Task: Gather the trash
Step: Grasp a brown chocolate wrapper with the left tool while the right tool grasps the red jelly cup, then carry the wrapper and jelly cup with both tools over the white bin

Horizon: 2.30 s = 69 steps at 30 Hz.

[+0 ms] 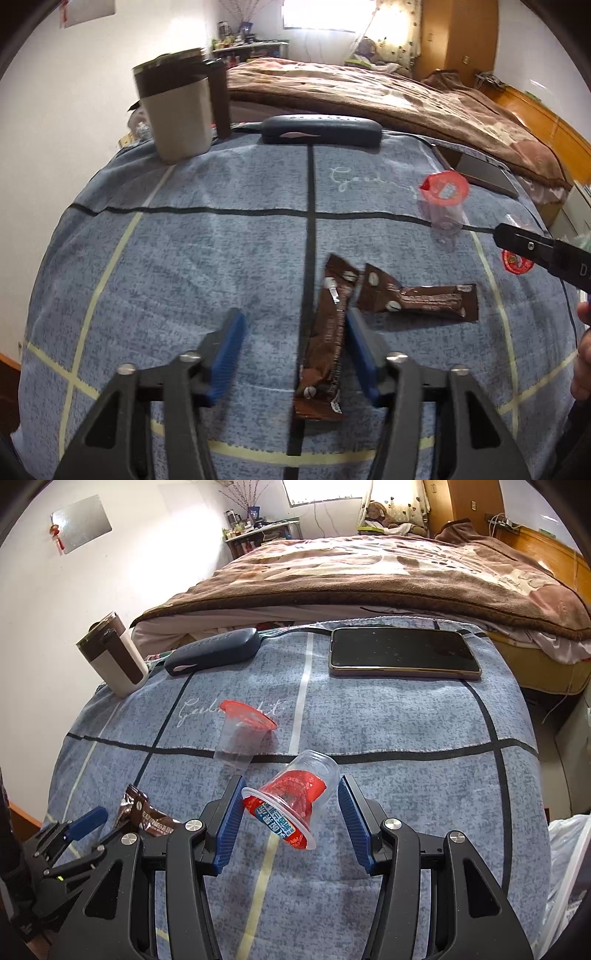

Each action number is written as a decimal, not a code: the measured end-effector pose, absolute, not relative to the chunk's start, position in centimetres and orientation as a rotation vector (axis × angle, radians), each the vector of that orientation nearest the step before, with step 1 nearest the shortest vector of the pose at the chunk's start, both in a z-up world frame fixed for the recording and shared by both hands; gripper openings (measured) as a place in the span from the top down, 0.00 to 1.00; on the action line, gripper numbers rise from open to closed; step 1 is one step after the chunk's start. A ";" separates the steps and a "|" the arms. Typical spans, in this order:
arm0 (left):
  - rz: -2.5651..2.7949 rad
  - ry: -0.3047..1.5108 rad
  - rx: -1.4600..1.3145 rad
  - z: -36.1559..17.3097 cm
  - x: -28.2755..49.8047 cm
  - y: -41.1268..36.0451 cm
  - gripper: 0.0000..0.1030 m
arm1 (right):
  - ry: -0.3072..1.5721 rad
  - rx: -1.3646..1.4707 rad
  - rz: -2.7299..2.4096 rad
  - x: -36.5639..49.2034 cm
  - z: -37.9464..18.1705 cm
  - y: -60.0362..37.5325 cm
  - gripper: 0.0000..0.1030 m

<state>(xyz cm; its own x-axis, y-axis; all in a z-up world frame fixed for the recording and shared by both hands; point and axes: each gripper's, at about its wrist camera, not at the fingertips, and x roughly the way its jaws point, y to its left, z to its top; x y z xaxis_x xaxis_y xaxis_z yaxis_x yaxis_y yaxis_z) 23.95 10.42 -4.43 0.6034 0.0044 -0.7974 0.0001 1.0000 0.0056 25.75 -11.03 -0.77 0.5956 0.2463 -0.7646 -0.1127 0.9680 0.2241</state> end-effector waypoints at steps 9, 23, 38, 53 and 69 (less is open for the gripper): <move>-0.048 0.916 -0.009 -4.2 23.5 9.7 0.83 | 0.891 0.146 0.210 24.8 -0.2 -11.3 0.48; -0.079 0.864 -0.030 -2.3 21.0 8.5 0.83 | 0.858 0.139 0.205 22.4 0.9 -12.5 0.48; -0.145 0.760 -0.013 1.5 16.9 5.0 0.83 | 0.786 0.123 0.176 18.3 2.5 -15.4 0.48; -0.272 0.707 0.024 3.1 14.3 -0.8 0.83 | 0.733 0.155 0.127 14.3 3.6 -19.9 0.48; -0.480 0.693 0.062 3.5 13.4 -11.1 0.83 | 0.697 0.218 -0.038 9.8 3.9 -29.1 0.48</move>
<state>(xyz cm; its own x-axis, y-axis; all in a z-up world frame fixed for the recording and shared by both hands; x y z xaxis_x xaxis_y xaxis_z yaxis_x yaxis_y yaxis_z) 13.36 -11.09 3.49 0.6654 -0.4047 -0.6273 0.4452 0.8896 -0.1017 9.77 -29.13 3.93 0.7673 0.0379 -0.6401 0.1070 0.9767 0.1861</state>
